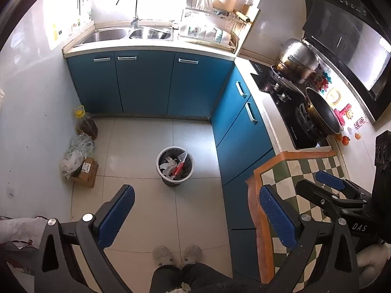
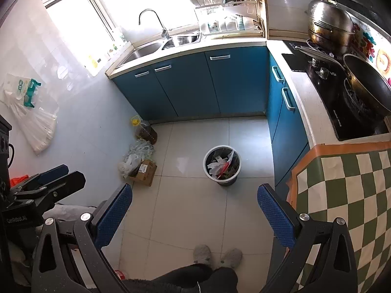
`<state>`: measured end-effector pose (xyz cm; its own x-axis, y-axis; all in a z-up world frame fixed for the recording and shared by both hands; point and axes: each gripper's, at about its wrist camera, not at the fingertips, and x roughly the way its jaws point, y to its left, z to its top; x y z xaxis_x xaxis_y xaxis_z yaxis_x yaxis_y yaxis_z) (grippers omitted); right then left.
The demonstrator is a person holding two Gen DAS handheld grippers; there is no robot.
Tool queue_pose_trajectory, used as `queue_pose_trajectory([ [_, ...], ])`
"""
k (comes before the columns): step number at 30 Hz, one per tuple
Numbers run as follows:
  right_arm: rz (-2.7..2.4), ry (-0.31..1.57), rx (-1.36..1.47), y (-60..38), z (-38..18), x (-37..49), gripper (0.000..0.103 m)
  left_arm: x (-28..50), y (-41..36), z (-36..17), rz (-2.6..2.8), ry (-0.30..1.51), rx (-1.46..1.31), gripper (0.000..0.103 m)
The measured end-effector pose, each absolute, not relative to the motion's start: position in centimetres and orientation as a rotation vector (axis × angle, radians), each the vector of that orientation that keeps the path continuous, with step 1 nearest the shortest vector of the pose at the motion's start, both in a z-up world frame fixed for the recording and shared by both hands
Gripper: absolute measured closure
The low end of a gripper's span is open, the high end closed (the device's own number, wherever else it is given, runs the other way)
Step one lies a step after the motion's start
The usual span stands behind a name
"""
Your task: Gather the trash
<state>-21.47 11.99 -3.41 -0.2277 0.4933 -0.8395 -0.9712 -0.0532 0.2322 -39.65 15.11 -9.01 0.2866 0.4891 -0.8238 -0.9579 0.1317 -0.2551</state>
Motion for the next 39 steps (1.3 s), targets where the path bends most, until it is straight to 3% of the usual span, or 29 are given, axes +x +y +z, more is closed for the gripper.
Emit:
queue_pose_trajectory([
  [39,1.570,1.003,-0.682,10.4,-3.5,-20.2,0.000,-39.2,15.0,-9.5,1.075,0.679,-0.917,0.000],
])
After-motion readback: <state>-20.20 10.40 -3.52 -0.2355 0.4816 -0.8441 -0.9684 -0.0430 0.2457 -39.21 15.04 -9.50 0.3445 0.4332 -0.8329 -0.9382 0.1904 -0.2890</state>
